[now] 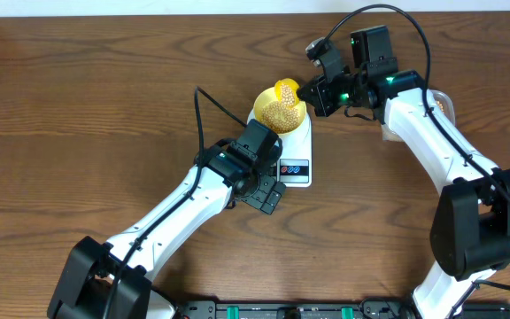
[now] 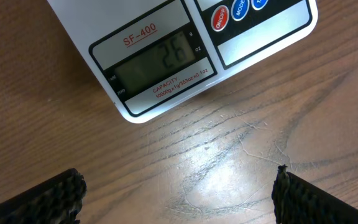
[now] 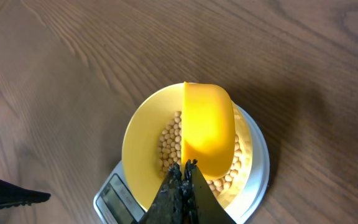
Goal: Scoop item into bowl and weigh 50g on scale
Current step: 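Tip the scoop to pour chickpeas into the yellow bowl, then hold the scoop inverted over the bowl, shaking out remaining chickpeas, then lift the empty scoop and move it right back to the tub, then lower the scoop into the chickpeas in the tub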
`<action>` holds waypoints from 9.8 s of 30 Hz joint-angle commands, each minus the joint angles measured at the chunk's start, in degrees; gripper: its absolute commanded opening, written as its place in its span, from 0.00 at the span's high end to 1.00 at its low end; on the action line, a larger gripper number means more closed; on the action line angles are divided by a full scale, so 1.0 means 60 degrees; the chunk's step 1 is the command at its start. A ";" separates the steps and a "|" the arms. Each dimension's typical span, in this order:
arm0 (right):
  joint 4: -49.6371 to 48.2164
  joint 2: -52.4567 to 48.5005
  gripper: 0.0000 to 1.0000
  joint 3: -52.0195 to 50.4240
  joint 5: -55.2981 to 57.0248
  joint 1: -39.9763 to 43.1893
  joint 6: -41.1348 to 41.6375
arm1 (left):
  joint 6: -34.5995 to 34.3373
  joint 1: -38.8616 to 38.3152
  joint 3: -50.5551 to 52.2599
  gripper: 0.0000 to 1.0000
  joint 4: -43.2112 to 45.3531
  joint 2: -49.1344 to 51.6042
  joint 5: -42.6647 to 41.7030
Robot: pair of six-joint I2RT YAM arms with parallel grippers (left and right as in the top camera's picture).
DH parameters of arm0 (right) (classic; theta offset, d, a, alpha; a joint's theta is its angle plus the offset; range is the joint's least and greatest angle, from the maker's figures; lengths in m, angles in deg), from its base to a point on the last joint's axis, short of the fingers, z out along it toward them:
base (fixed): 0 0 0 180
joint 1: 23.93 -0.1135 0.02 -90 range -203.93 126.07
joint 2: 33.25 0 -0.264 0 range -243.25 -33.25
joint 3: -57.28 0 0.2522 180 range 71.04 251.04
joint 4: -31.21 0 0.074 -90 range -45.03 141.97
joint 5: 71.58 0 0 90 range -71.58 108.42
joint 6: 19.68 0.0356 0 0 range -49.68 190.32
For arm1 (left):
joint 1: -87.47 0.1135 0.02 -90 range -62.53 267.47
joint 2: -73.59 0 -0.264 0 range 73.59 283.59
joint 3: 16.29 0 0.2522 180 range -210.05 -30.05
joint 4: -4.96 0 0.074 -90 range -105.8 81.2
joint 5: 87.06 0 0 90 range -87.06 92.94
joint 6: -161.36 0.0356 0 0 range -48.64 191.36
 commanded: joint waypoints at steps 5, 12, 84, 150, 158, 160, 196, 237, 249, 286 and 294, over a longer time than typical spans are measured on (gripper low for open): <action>-0.0018 0.0168 0.99 0.0091 -0.0051 -0.0091 -0.0590 | -0.0146 -0.0004 -0.0066 0.02 -0.0025 -0.0022 0.0080; -0.0047 0.0168 0.99 0.0091 -0.0051 -0.0091 -0.1075 | -0.0146 -0.0004 -0.0066 0.02 -0.0025 -0.0022 0.0084; 0.0790 0.0984 0.99 0.0091 0.1738 -0.0721 -0.4007 | -0.0146 -0.0004 -0.0066 0.02 -0.0025 -0.0022 0.0084; 0.0222 0.0980 0.99 0.0091 0.1982 -0.1195 -0.4200 | -0.0146 -0.0004 -0.0066 0.02 -0.0025 -0.0022 0.0084; -0.0044 0.0980 0.99 0.0091 0.1985 -0.1195 -0.4200 | -0.0146 -0.0004 -0.0066 0.02 -0.0025 -0.0022 0.0080; -0.0109 0.0980 0.98 0.0095 0.1985 -0.1195 -0.4200 | -0.0146 -0.0004 -0.0066 0.02 -0.0025 -0.0022 0.0080; -0.1974 0.1716 0.99 0.0149 0.2091 -0.1016 -0.1727 | -0.0146 -0.0004 -0.0066 0.02 -0.0025 -0.0022 0.0080; 0.1854 0.1712 0.99 0.0182 0.6400 0.3304 0.0495 | -0.0146 -0.0004 -0.0066 0.02 -0.0022 -0.0022 0.0084; 0.1821 0.0652 0.99 0.0182 0.6273 0.3359 0.1027 | -0.0146 -0.0004 -0.0066 0.02 -0.0025 -0.0022 0.0080; 0.6255 0.1115 0.40 0.3967 0.6411 0.3683 0.1869 | -0.0146 -0.0004 -0.0066 0.02 -0.0025 -0.0022 0.0080; 0.6182 -0.0335 0.33 0.3971 0.6320 0.3767 0.1985 | -0.0146 -0.0004 -0.0066 0.02 -0.0025 -0.0022 0.0080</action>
